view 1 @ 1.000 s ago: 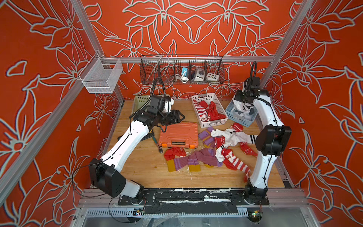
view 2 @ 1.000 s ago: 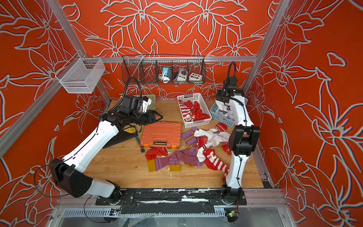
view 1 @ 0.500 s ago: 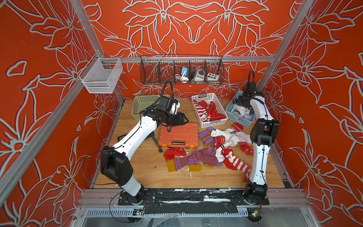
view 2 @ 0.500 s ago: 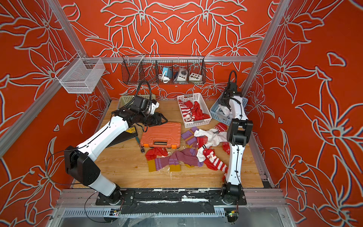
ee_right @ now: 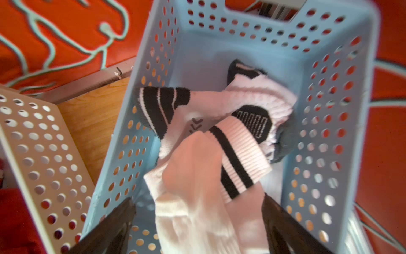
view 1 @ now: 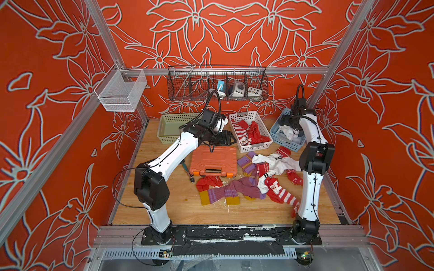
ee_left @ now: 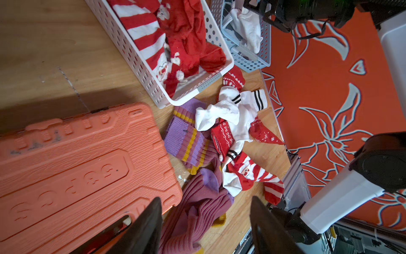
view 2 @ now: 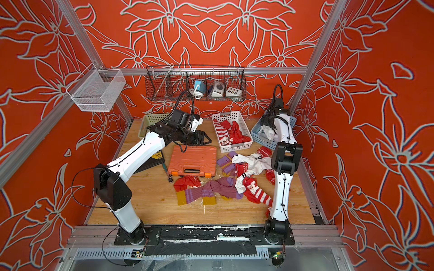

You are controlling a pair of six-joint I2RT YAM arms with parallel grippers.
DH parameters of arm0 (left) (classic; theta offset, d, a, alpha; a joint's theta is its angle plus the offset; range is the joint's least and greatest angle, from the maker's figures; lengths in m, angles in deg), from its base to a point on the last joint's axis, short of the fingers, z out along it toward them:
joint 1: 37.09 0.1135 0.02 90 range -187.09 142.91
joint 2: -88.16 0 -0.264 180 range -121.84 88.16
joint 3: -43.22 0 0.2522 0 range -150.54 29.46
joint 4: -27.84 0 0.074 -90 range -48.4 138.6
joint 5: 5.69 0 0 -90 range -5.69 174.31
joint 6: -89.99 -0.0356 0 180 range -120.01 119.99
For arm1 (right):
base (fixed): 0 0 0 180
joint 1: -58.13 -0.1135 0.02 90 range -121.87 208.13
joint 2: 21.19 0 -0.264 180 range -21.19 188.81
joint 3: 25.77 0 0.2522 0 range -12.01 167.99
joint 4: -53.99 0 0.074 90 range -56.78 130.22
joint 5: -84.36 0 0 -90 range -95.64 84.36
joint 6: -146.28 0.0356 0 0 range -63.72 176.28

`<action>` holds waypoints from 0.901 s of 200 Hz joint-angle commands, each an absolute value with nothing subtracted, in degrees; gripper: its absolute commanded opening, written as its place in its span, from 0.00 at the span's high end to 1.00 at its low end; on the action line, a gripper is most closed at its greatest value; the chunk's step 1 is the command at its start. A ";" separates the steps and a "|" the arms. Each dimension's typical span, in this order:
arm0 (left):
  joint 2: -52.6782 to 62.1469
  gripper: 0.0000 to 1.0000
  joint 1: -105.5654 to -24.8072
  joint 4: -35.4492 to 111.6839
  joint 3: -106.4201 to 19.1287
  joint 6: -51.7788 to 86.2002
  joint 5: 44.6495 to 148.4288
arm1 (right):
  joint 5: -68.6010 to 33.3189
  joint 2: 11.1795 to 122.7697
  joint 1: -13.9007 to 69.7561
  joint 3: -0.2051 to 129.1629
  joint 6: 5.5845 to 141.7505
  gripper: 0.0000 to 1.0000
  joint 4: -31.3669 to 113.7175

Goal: Sort the socks into the basket by color
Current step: Place the sock in the bin.

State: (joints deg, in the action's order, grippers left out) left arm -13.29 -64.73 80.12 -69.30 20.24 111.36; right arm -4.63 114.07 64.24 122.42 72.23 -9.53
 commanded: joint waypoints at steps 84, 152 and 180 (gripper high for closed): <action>-21.82 0.39 -75.52 81.15 -75.44 13.18 112.82 | -18.29 75.97 60.91 84.87 83.33 0.02 -2.43; -30.65 0.44 -82.26 82.38 -81.72 9.81 112.93 | -21.36 51.01 57.61 63.26 88.48 0.02 -2.72; -34.26 0.44 -84.38 82.68 -84.04 8.81 112.59 | -20.24 44.23 57.43 60.51 88.23 0.02 -5.91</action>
